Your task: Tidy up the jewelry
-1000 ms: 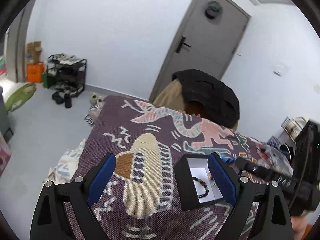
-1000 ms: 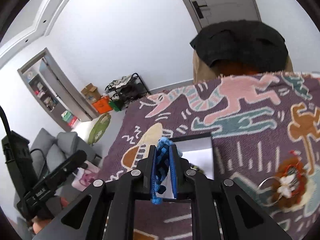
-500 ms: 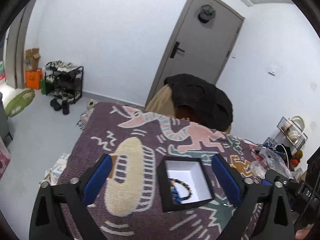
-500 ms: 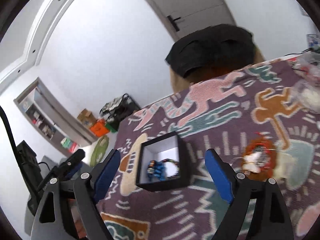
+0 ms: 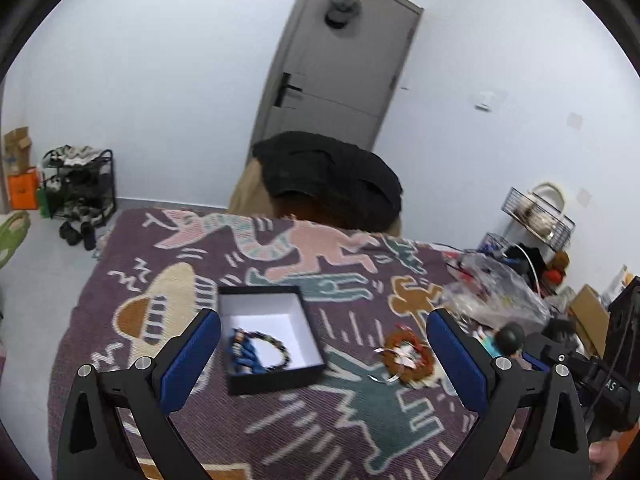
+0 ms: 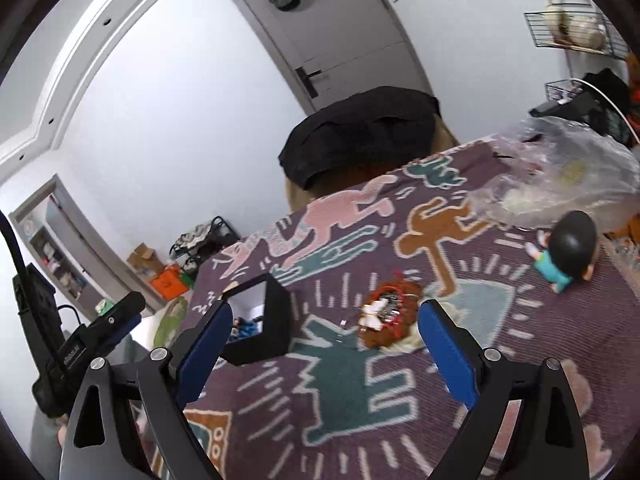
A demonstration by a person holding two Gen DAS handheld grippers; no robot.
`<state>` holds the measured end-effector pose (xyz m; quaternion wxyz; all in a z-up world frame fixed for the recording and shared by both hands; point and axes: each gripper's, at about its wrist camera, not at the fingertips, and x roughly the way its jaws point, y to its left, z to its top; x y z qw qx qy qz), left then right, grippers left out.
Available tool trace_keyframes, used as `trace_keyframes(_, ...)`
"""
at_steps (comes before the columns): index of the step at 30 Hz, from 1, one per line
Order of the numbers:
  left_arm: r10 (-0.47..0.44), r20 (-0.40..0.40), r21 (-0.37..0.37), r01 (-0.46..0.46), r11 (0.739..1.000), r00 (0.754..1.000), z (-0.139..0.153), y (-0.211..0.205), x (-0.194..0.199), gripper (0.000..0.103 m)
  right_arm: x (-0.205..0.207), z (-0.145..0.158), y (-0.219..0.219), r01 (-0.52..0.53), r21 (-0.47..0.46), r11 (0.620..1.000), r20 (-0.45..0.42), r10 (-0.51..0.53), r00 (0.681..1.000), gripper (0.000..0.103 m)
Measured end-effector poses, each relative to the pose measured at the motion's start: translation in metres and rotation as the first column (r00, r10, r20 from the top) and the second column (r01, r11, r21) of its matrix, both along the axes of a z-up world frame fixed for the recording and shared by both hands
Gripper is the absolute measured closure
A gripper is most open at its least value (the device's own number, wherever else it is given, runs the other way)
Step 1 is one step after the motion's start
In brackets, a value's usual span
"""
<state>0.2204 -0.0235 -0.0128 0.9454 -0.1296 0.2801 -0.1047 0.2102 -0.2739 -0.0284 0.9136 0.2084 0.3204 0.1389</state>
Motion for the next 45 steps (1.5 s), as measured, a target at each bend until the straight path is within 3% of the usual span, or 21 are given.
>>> trace_keyframes(10, -0.115, -0.052, 0.006, 0.116, 0.993, 0.992, -0.013, -0.043, 0.001, 0.003, -0.017, -0.02, -0.04, 0.052, 0.015, 0.999, -0.02, -0.052, 0.998, 0.009)
trace_keyframes(12, -0.142, -0.065, 0.019, 0.144, 0.989, 0.988, -0.018, -0.054, 0.003, 0.009, -0.016, -0.024, -0.046, 0.063, 0.026, 0.998, -0.033, -0.062, 0.998, 0.009)
trace_keyframes(20, -0.23, -0.163, 0.05, 0.241, 0.969, 0.959, -0.052, -0.089, 0.023, 0.052, -0.01, -0.045, -0.062, 0.107, 0.051, 0.993, -0.078, -0.103, 0.992, 0.009)
trace_keyframes(22, -0.25, -0.194, 0.064, 0.266, 0.962, 0.949, -0.063, -0.098, 0.029, 0.056, -0.009, -0.048, -0.064, 0.11, 0.059, 0.992, -0.085, -0.105, 0.991, 0.009)
trace_keyframes(28, -0.285, -0.249, 0.173, 0.332, 0.927, 0.926, -0.088, -0.124, 0.04, 0.056, -0.003, -0.059, -0.07, 0.116, 0.079, 0.99, -0.11, -0.107, 0.988, 0.009)
trace_keyframes(37, -0.274, -0.326, 0.36, 0.387, 0.849, 0.905, -0.121, -0.15, 0.06, 0.056, 0.007, -0.072, -0.076, 0.126, 0.098, 0.987, -0.143, -0.111, 0.983, 0.009)
trace_keyframes(42, -0.276, -0.338, 0.395, 0.402, 0.826, 0.9, -0.13, -0.158, 0.071, 0.056, 0.014, -0.078, -0.075, 0.119, 0.096, 0.988, -0.155, -0.103, 0.983, 0.009)
trace_keyframes(45, -0.286, -0.353, 0.402, 0.42, 0.813, 0.891, -0.136, -0.163, 0.077, 0.063, 0.017, -0.082, -0.077, 0.122, 0.105, 0.987, -0.169, -0.104, 0.98, 0.009)
